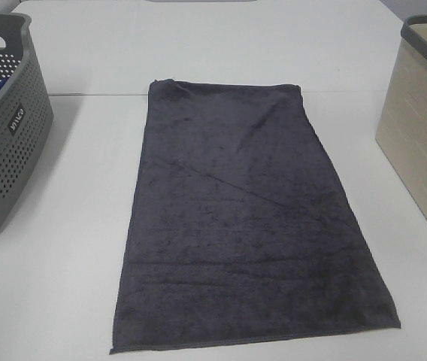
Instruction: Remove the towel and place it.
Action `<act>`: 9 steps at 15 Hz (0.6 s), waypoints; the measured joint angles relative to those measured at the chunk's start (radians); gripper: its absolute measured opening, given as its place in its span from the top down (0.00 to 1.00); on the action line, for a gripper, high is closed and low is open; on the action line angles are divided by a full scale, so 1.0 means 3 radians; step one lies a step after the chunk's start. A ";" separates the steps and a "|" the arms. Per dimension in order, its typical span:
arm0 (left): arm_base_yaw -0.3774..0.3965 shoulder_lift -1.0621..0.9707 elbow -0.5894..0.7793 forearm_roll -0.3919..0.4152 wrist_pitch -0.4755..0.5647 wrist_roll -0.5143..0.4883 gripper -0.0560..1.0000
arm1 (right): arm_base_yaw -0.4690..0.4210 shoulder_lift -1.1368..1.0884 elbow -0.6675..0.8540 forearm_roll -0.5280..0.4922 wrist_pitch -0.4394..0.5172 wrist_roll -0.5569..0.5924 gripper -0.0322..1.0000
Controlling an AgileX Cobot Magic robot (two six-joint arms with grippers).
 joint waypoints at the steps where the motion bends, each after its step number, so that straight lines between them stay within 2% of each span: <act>1: 0.0000 -0.0177 0.0103 0.0003 0.0000 0.0010 0.21 | 0.0000 -0.0110 0.0103 0.0000 0.0000 -0.0010 0.23; 3: 0.0000 -0.0540 0.0287 0.0003 -0.0003 0.0010 0.21 | 0.0000 -0.0213 0.0163 -0.0007 -0.0010 -0.0097 0.23; 5: 0.0000 -0.0633 0.0410 -0.0077 -0.0013 0.0013 0.21 | 0.0000 -0.0213 0.0210 0.0000 -0.0227 -0.0223 0.23; 7: 0.0000 -0.0637 0.0597 -0.0360 -0.0200 0.0060 0.21 | 0.0000 -0.0213 0.0313 0.0057 -0.0463 -0.0243 0.23; 9: 0.0000 -0.0637 0.0770 -0.0620 -0.0397 0.0240 0.21 | 0.0000 -0.0213 0.0337 0.0067 -0.0520 -0.0243 0.23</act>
